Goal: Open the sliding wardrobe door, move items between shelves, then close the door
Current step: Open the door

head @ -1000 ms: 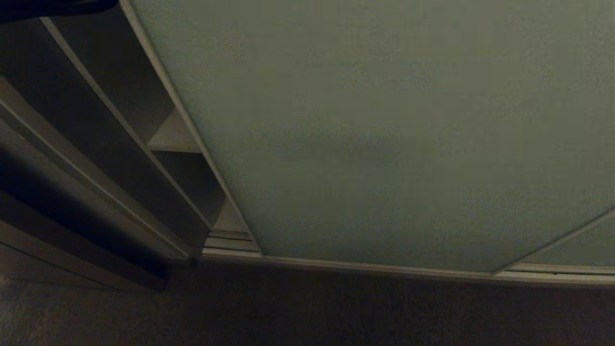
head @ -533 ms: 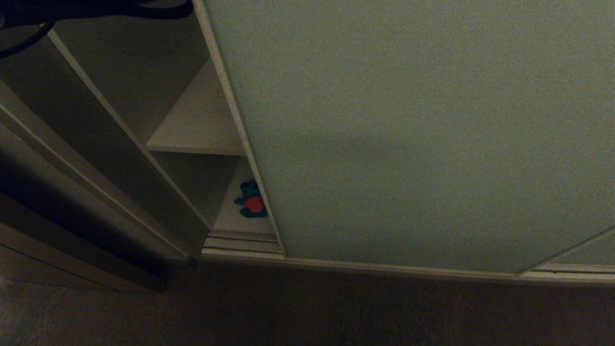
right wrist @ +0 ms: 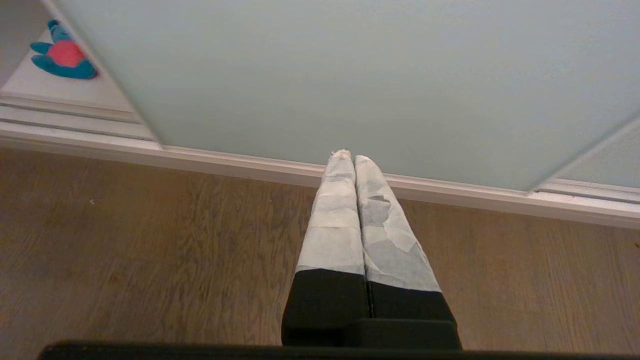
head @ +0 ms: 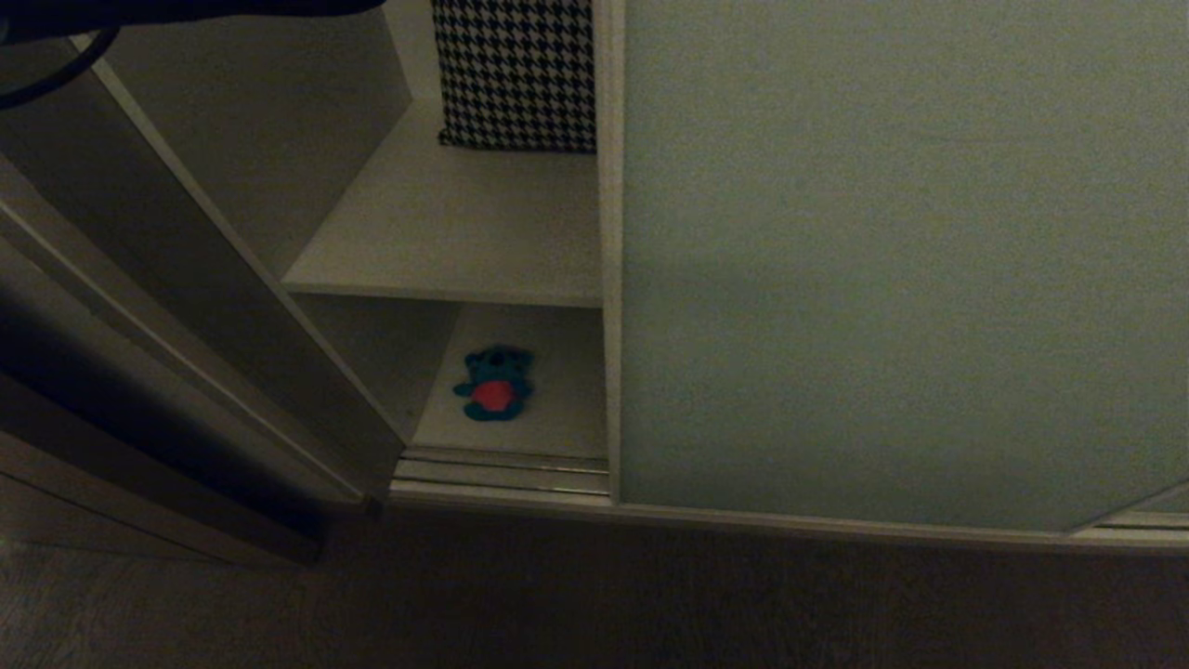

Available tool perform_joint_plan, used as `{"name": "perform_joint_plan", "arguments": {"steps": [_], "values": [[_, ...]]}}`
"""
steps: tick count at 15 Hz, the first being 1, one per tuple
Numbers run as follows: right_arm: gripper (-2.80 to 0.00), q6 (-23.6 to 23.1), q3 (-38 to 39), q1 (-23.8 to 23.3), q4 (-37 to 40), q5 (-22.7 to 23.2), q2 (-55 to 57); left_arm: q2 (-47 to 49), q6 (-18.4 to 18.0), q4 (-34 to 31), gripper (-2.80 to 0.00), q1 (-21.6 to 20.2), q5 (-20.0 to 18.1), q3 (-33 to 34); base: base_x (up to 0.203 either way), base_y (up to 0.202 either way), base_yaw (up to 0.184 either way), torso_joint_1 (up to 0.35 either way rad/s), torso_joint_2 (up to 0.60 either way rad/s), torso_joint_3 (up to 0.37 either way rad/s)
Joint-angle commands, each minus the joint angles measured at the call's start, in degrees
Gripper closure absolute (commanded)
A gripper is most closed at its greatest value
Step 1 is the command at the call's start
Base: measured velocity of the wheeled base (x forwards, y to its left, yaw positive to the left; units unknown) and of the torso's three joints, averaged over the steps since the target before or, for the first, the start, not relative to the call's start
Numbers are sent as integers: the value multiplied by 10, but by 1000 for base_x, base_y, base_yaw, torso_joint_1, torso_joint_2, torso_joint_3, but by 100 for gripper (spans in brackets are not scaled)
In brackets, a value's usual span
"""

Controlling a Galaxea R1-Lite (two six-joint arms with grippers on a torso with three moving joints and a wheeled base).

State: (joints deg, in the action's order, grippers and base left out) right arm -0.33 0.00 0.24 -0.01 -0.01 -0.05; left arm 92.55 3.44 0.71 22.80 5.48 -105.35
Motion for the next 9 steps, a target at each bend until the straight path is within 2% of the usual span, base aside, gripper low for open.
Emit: {"name": "perform_joint_plan", "arguments": {"steps": [1,4,9], "values": [[0,0,1,0,0,0,0,-19,-1,-8,0,-50,4,19,0,0,0,0,0,0],[0,0,0,0,-1,0,0,-94,-16,-30,0,-100,-9,145,0,0,0,0,0,0],[0,0,1,0,0,0,0,-336,-45,-31,0,-119,-47,503,0,0,0,0,0,0]]}}
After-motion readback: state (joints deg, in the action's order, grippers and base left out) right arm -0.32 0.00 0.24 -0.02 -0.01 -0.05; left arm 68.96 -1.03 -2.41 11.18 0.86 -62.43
